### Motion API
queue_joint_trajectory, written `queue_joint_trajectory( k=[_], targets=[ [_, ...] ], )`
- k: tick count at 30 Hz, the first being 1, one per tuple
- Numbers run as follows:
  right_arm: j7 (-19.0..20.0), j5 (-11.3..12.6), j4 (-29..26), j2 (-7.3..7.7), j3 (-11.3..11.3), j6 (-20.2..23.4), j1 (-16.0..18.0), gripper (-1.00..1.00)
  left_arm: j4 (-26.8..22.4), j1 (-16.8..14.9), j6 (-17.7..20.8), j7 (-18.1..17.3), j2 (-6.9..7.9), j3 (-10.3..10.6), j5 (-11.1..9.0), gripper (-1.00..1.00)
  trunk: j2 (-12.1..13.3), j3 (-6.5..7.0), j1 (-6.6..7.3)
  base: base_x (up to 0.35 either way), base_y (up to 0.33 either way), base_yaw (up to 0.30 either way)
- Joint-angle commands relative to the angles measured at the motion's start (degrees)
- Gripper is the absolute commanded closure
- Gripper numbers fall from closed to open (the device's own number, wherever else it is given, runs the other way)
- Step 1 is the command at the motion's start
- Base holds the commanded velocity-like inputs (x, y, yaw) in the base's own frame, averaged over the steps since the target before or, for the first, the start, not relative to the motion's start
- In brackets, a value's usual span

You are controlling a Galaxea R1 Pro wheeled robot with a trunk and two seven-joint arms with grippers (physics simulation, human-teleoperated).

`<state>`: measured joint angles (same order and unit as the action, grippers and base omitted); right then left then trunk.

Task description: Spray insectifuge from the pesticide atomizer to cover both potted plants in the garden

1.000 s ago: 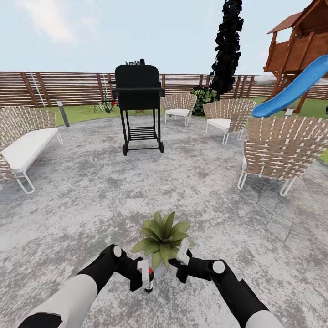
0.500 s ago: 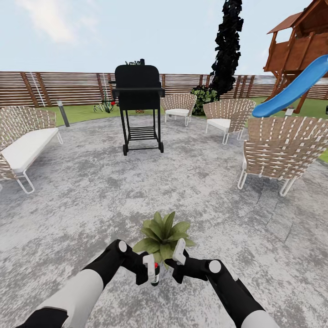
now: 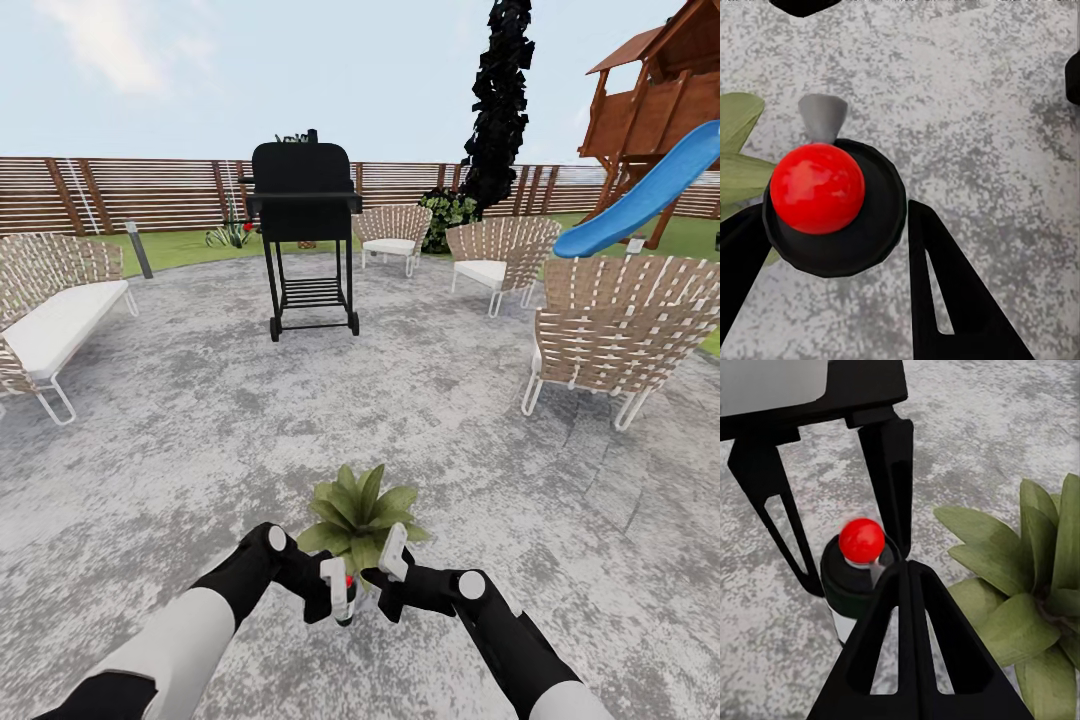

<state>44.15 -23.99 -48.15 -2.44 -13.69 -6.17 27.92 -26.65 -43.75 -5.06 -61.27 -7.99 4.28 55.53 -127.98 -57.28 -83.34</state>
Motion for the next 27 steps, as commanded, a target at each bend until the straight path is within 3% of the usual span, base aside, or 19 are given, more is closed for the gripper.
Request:
queue_joint_trajectory(
  k=[1,9,27],
  targets=[
    [0.1,-0.6,0.0,-0.02,0.1,-0.5,0.0,1.0,-0.1,-0.1,-0.5,-0.1,-0.06,0.0,0.5,1.0,0.0,-0.05,0.01,0.0,0.0,0.0],
    [0.1,-0.5,0.0,-0.02,0.1,-0.5,0.0,1.0,-0.1,-0.6,1.7,-0.1,-0.57,0.0,2.5,1.0,0.0,-0.05,0.01,0.0,0.0,0.0],
    [0.1,-0.5,-0.2,-0.02,0.1,-0.5,0.0,1.0,-0.1,-0.8,2.4,-0.1,-1.32,0.0,2.8,1.0,0.0,-0.05,0.01,0.0,0.0,0.0]
  ],
)
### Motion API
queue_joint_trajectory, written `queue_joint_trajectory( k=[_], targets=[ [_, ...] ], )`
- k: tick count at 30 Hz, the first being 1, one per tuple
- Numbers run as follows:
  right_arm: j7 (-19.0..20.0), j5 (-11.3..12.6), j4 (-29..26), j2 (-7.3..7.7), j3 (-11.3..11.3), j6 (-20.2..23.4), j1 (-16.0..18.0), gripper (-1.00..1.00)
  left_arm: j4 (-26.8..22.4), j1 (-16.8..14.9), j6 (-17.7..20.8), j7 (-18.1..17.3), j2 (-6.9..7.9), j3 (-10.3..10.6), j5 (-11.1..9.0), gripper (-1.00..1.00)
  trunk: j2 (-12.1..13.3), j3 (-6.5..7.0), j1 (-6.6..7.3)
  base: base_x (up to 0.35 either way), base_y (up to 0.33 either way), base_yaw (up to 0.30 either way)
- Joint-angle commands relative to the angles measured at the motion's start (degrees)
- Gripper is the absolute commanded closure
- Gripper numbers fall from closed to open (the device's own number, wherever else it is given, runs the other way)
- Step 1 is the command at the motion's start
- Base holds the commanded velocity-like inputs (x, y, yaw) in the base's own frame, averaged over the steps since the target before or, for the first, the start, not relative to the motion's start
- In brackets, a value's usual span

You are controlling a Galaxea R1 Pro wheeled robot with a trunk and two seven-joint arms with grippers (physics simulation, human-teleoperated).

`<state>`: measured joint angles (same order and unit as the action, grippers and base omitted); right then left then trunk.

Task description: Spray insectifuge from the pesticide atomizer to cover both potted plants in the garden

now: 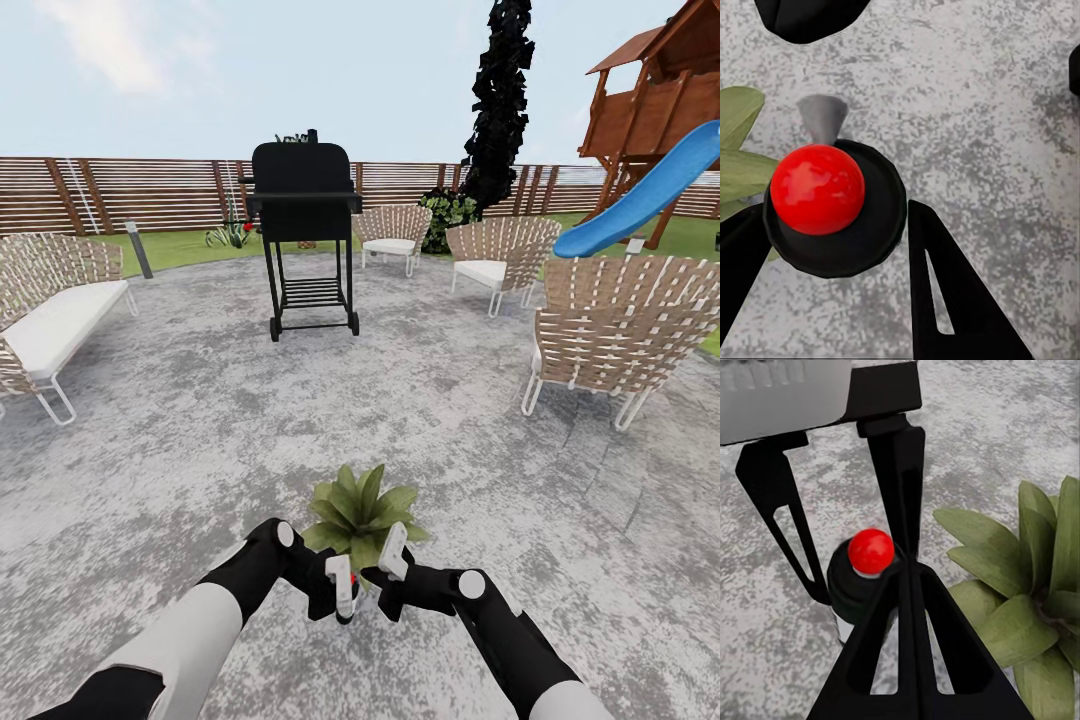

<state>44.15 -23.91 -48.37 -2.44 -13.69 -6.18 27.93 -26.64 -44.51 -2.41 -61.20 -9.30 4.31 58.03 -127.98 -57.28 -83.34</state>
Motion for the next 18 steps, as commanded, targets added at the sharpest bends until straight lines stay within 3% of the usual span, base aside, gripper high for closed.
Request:
queue_joint_trajectory(
  k=[1,8,18],
  targets=[
    [0.1,-0.6,0.0,-0.02,0.1,-0.5,0.0,1.0,-0.1,0.0,0.2,-0.1,-0.01,0.0,0.3,1.0,0.0,-0.05,0.01,0.0,0.0,0.0],
    [0.1,-0.6,-0.1,-0.25,0.1,-0.5,0.0,1.0,-0.1,0.0,1.6,-0.1,-0.02,1.6,1.9,1.0,0.0,-0.05,0.01,0.0,0.0,0.0],
    [0.1,-0.6,-0.1,-0.28,0.1,-0.6,0.0,1.0,-2.3,0.0,2.0,-0.1,-0.25,1.6,1.9,1.0,0.0,-0.05,0.01,0.0,0.0,0.0]
  ],
)
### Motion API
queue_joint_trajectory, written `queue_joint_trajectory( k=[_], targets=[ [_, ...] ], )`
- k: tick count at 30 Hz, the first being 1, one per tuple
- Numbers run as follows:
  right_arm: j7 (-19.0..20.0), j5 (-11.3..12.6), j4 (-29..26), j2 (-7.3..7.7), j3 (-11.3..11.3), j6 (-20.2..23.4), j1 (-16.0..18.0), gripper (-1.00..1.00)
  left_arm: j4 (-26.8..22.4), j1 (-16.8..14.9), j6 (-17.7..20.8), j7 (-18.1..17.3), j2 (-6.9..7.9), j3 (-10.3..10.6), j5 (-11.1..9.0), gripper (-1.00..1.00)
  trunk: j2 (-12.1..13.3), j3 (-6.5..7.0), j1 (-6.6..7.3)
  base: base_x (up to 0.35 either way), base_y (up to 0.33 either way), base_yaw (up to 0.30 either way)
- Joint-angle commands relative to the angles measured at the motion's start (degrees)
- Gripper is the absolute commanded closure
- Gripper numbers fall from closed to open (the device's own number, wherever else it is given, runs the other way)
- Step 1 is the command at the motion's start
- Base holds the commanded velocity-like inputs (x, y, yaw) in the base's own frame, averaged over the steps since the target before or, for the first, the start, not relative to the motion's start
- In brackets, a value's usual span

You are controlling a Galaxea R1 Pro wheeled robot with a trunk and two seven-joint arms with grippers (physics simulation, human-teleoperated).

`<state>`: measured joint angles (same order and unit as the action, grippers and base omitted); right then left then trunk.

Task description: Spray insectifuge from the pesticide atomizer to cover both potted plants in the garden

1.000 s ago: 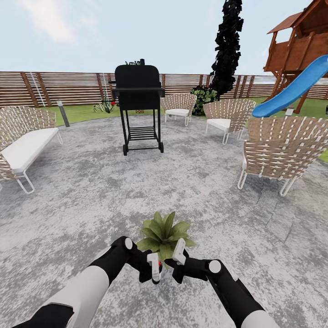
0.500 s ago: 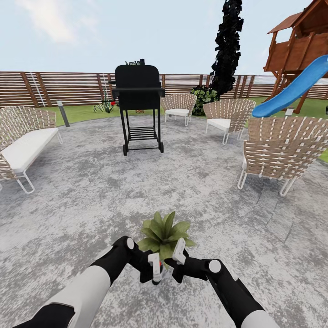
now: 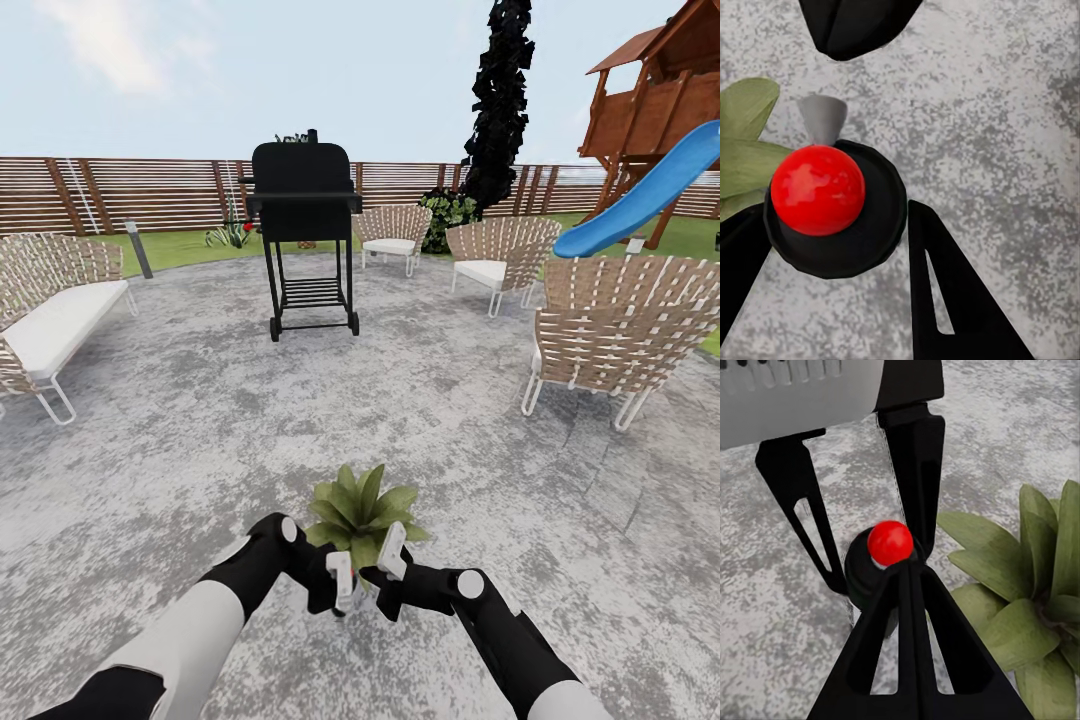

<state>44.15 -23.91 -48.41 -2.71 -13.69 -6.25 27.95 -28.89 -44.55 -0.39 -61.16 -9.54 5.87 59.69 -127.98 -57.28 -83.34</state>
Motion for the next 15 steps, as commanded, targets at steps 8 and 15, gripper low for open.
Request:
queue_joint_trajectory(
  k=[8,15],
  targets=[
    [0.1,-0.6,0.0,-0.02,0.1,-0.5,0.0,1.0,-0.3,0.0,0.2,-0.3,-0.29,0.0,0.1,1.0,0.0,-0.05,0.01,0.0,0.0,0.0],
    [0.1,-0.6,0.0,-0.02,0.1,-0.5,0.0,1.0,-0.3,0.0,0.1,-0.3,-0.46,0.0,0.0,1.0,0.0,-0.05,0.01,0.0,0.0,0.0]
  ],
)
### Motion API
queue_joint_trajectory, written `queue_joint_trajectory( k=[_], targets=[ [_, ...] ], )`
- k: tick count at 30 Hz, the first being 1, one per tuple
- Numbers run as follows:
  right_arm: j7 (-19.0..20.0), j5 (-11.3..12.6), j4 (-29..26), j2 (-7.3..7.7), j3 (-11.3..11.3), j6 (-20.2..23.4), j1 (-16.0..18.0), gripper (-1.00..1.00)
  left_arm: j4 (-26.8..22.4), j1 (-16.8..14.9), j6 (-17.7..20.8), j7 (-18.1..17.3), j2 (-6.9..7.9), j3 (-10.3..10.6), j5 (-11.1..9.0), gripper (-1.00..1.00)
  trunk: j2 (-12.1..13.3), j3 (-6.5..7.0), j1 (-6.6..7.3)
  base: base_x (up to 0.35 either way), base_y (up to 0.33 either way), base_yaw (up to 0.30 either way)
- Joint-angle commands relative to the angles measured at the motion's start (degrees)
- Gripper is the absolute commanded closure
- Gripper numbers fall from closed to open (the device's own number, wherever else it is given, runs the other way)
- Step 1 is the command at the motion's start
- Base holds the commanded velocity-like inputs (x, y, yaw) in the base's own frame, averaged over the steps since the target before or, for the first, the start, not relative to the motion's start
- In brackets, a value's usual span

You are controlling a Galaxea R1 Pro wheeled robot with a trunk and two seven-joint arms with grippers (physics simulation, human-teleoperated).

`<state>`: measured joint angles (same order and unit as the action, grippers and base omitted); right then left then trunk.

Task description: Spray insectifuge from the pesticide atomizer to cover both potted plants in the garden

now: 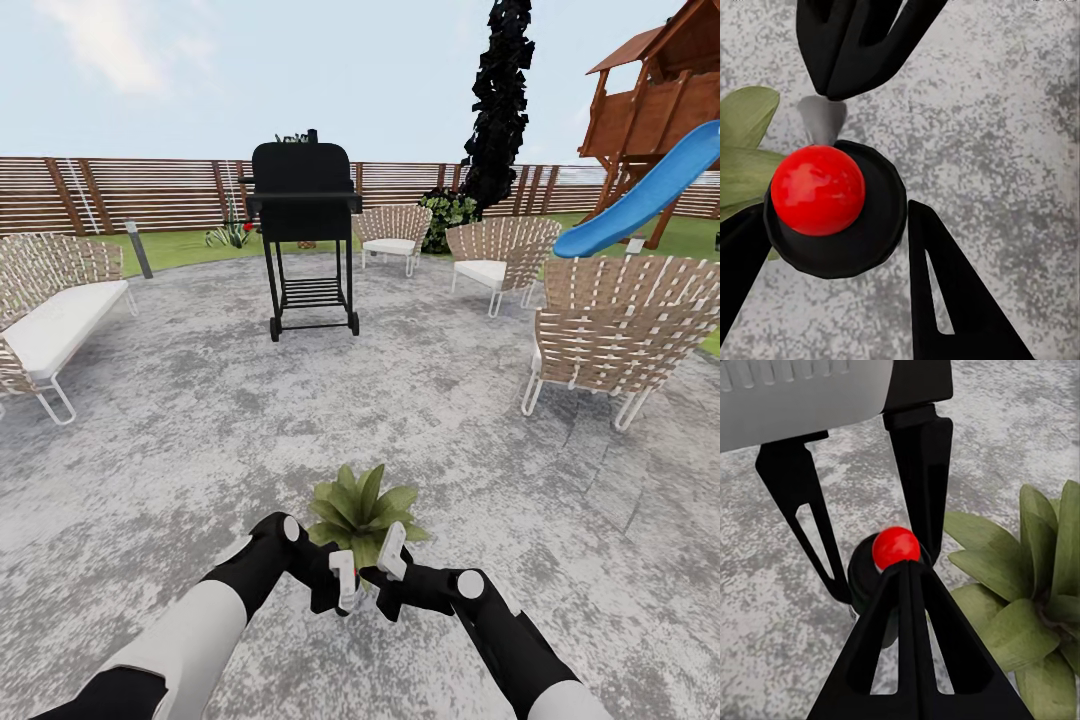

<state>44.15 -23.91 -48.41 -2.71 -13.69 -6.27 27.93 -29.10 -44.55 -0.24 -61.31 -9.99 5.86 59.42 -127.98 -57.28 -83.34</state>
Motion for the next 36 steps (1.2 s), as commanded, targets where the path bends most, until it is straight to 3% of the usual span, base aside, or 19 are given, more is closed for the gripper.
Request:
queue_joint_trajectory(
  k=[1,31,36],
  targets=[
    [0.1,-0.6,0.0,-0.02,0.1,-0.5,0.0,1.0,-0.1,0.0,0.0,-0.2,-0.01,0.0,0.2,1.0,0.0,-0.05,0.01,0.0,0.0,0.0],
    [0.1,-0.6,0.0,-0.02,0.1,-0.5,0.0,1.0,0.4,0.0,-0.2,-0.2,0.01,0.1,0.4,1.0,0.0,-0.05,0.01,0.0,0.0,0.0],
    [0.1,-0.6,0.0,-0.02,0.1,-0.5,0.1,1.0,0.8,0.1,-0.3,-0.2,1.06,0.2,0.8,1.0,0.0,-0.05,0.01,0.0,0.0,0.0]
  ],
)
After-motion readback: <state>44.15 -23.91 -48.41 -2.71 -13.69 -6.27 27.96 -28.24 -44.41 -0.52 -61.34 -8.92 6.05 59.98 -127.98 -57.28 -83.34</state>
